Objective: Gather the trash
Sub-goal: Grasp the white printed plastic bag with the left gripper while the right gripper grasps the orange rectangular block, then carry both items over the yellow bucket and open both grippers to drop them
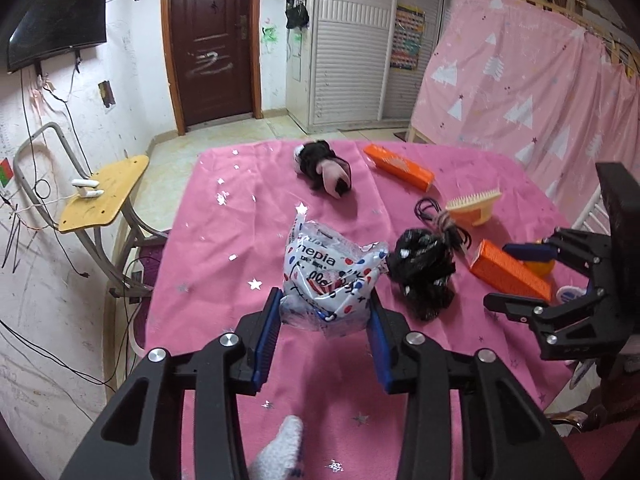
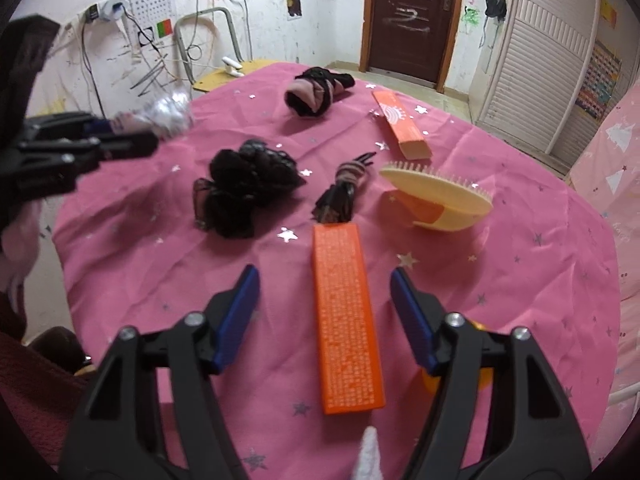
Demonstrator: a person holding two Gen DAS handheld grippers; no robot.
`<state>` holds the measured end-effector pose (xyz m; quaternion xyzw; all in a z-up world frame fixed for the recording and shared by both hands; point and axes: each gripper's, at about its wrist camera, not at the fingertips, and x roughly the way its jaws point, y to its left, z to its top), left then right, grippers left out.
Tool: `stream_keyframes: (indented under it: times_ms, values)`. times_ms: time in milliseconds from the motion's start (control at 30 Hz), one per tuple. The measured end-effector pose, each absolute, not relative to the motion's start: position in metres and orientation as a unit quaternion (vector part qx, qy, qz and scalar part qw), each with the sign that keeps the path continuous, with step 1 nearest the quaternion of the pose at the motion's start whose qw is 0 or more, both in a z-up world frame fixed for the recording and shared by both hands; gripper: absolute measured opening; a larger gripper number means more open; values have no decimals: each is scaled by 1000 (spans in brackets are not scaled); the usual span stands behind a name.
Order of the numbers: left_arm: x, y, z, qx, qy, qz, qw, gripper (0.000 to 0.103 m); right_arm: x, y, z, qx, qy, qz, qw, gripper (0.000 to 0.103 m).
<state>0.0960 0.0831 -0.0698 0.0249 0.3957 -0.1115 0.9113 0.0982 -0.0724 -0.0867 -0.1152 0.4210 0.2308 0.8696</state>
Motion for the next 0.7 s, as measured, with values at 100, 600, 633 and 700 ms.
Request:
stream_keyframes:
  times_ms: [100, 600, 633, 700]
  values:
    - [97, 80, -63, 23, 390, -110, 914, 32, 101, -78, -87, -119, 419, 213, 874, 31]
    - [98, 23, -20, 56, 345, -136, 927, 32, 99, -129, -50, -14, 361, 232, 903, 22]
    - [99, 19, -18, 58, 344, -139, 927, 32, 98, -138, -45, -6, 352, 225, 908, 22]
    - [100, 5, -12, 65, 339, -147, 927, 32, 97, -149, -40, 2, 345, 218, 913, 22]
